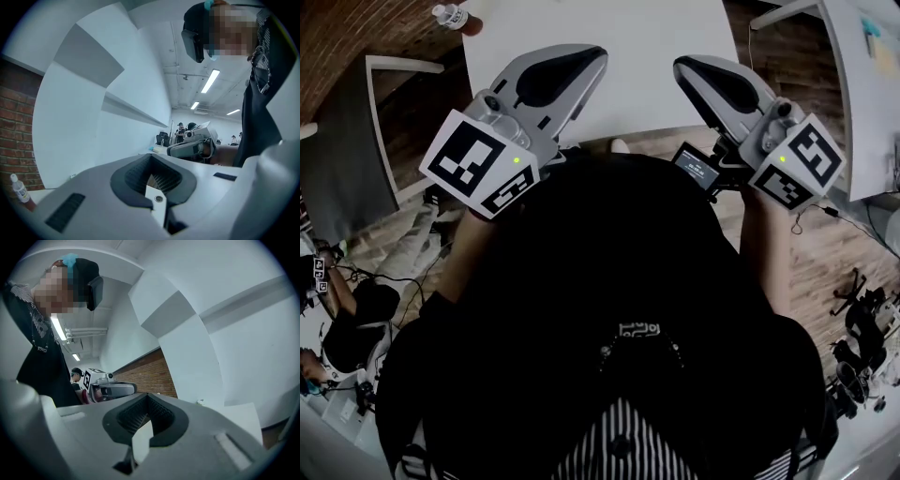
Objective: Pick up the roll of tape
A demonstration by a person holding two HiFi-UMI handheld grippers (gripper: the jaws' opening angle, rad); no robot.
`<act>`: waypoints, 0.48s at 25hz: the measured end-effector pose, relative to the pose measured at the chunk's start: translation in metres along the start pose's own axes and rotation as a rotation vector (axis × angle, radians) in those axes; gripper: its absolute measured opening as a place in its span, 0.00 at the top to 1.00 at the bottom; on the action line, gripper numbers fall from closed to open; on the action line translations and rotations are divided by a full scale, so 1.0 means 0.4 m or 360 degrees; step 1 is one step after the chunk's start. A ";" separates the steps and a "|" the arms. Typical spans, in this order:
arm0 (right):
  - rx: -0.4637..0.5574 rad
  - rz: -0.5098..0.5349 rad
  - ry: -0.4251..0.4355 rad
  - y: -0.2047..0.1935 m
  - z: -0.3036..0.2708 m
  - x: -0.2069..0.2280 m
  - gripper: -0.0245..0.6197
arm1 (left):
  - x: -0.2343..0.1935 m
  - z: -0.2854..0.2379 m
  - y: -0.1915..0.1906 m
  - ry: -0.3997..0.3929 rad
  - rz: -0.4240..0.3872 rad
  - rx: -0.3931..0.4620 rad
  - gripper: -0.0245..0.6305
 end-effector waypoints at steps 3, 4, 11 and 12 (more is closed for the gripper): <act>-0.0002 -0.0001 -0.0029 0.017 0.009 0.025 0.96 | -0.016 -0.042 0.011 -0.0023 0.0000 -0.0025 0.96; -0.0003 -0.0002 -0.0038 0.020 0.012 0.035 0.96 | -0.020 -0.057 0.011 -0.0033 0.0000 -0.0037 0.96; -0.0044 0.0030 -0.0068 -0.017 0.019 0.041 0.96 | -0.015 -0.078 -0.043 -0.0082 0.0020 -0.0029 0.96; -0.0052 0.0028 -0.0072 -0.024 0.025 0.046 0.96 | -0.012 -0.085 -0.052 -0.0084 0.0027 -0.0031 0.96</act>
Point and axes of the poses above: the fingertips, and each gripper's own axes: z backward along the fingers, x to its right, y out of its top, the point moved 7 cm from there along z, backward along the fingers, and after that the axes turned 8 degrees about x, right-handed, at the moved point
